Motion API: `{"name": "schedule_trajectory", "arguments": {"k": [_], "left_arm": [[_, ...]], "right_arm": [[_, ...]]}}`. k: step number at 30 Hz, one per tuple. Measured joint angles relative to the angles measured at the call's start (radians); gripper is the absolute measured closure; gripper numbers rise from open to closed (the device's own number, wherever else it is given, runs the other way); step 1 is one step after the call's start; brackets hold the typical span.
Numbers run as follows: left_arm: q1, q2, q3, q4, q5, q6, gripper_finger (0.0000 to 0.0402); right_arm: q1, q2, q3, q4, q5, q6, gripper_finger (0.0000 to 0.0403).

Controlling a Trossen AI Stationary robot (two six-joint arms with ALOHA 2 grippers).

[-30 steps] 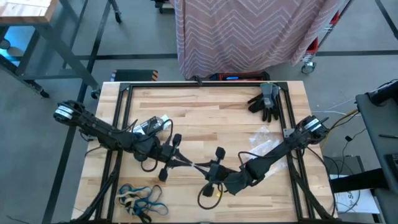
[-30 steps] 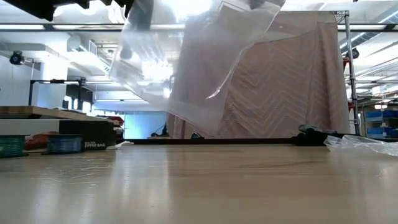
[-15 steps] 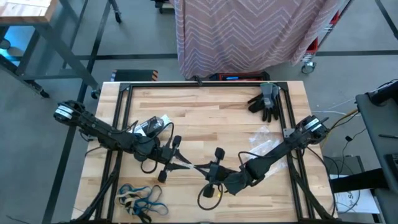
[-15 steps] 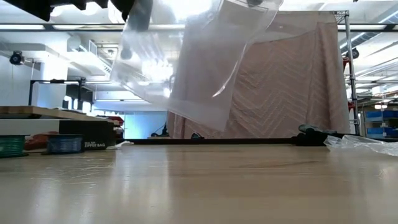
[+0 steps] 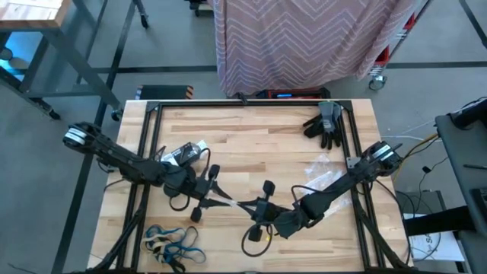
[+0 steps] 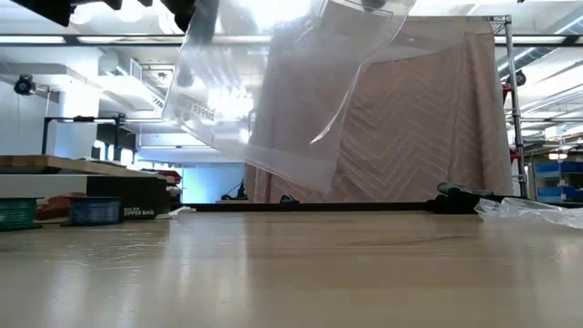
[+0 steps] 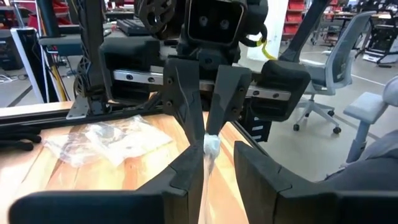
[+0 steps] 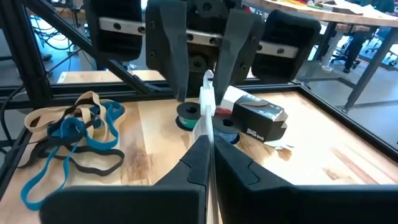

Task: Sort rubber bands
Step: Open the transparent zip bag

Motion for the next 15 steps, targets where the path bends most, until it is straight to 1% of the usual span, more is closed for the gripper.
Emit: {"name": "schedule_trajectory", "arguments": {"k": [7, 15], "left_arm": [[-0.024, -0.024, -0.001, -0.044, -0.098, 0.031, 0.0327], [-0.026, -0.019, -0.001, -0.032, -0.104, 0.032, 0.0327]], "right_arm": [[0.0, 0.0, 0.0, 0.0, 0.0, 0.022, 0.0403], [0.0, 0.0, 0.0, 0.0, 0.0, 0.044, 0.0403]]}}
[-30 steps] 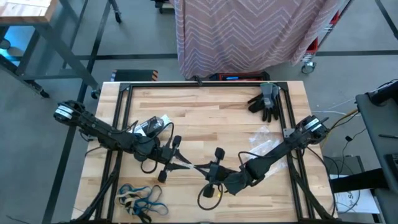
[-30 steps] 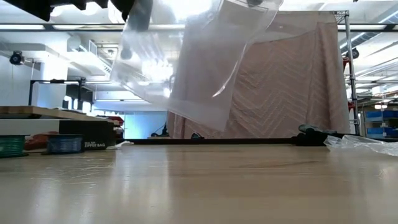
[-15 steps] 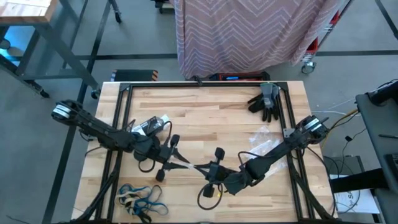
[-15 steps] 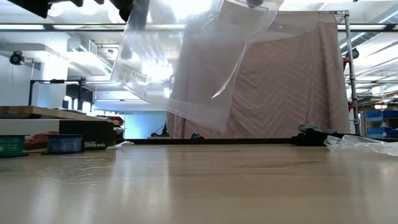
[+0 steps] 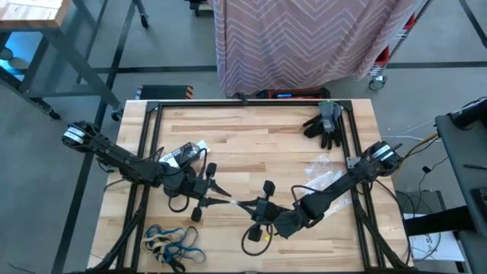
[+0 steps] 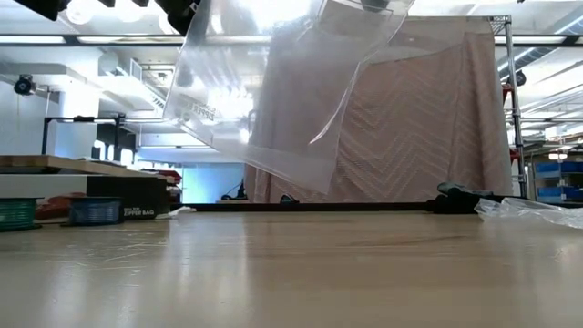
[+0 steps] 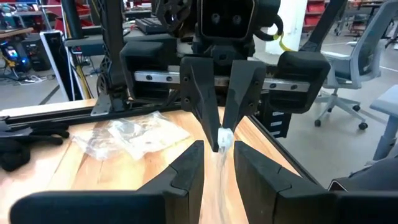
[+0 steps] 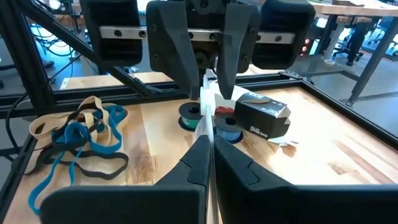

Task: Sort rubber bands
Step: Open the transparent zip bag

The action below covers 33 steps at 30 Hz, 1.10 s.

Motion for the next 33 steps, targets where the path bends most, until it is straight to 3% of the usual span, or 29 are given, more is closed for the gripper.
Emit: {"name": "schedule_trajectory", "arguments": {"k": [6, 13, 33], "left_arm": [[0.0, 0.007, 0.0, 0.008, -0.001, -0.001, 0.0331], [0.0, 0.024, 0.003, 0.018, -0.002, 0.005, 0.0396], [-0.007, 0.003, 0.004, -0.01, -0.001, 0.029, 0.0379]], "right_arm": [[0.0, 0.0, 0.0, 0.0, 0.0, 0.001, 0.0403], [0.0, 0.0, 0.0, 0.0, 0.0, 0.002, 0.0403], [0.0, 0.0, 0.0, -0.001, 0.0, 0.001, 0.0403]]}}
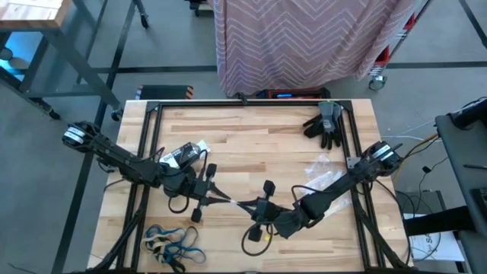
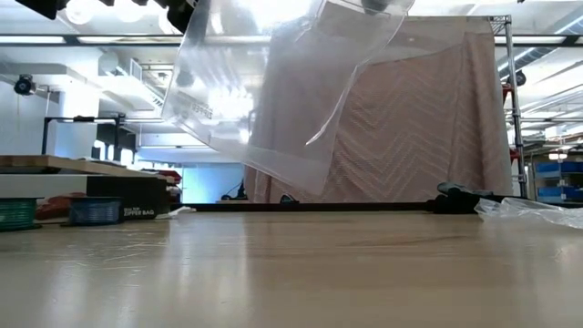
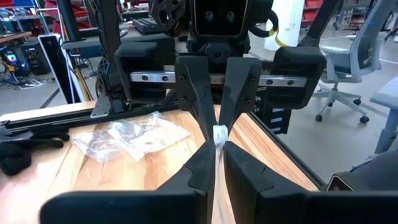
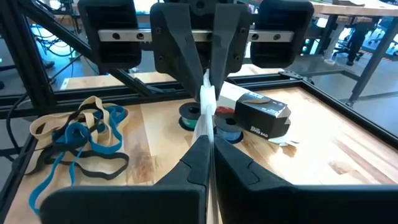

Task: Sort rubber bands
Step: Open the transparent zip bag

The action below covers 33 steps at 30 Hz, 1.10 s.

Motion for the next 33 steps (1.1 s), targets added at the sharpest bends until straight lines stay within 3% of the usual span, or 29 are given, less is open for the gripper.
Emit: {"name": "schedule_trajectory", "arguments": {"k": [20, 33], "left_arm": [[-0.002, 0.011, 0.001, 0.033, -0.049, 0.019, 0.0379], [-0.001, 0.062, 0.001, 0.095, -0.015, 0.022, 0.0381]], "right_arm": [[-0.004, 0.0, 0.0, 0.0, 0.0, 0.0, 0.0403], [-0.005, 0.001, 0.0, -0.003, -0.004, 0.0, 0.0403]]}}
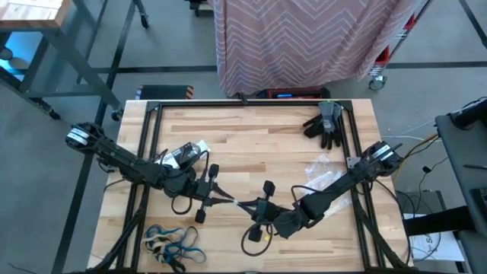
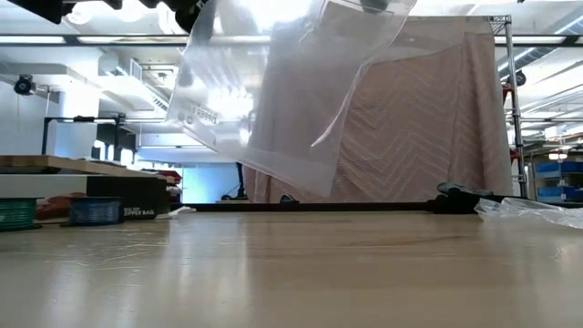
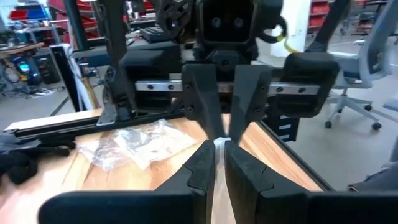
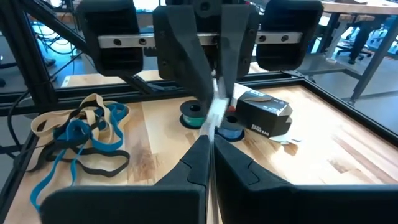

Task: Sort rubber bands
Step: Open the transparent zip bag

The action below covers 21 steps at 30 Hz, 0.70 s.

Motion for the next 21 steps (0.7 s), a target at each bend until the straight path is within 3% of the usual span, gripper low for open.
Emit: {"name": "schedule_trajectory", "arguments": {"k": [21], "left_arm": [[0.0, 0.027, 0.0, 0.039, 0.019, -0.003, 0.0381]], "right_arm": [[-0.002, 0.0, 0.0, -0.005, 0.003, -0.037, 0.0403]]}}
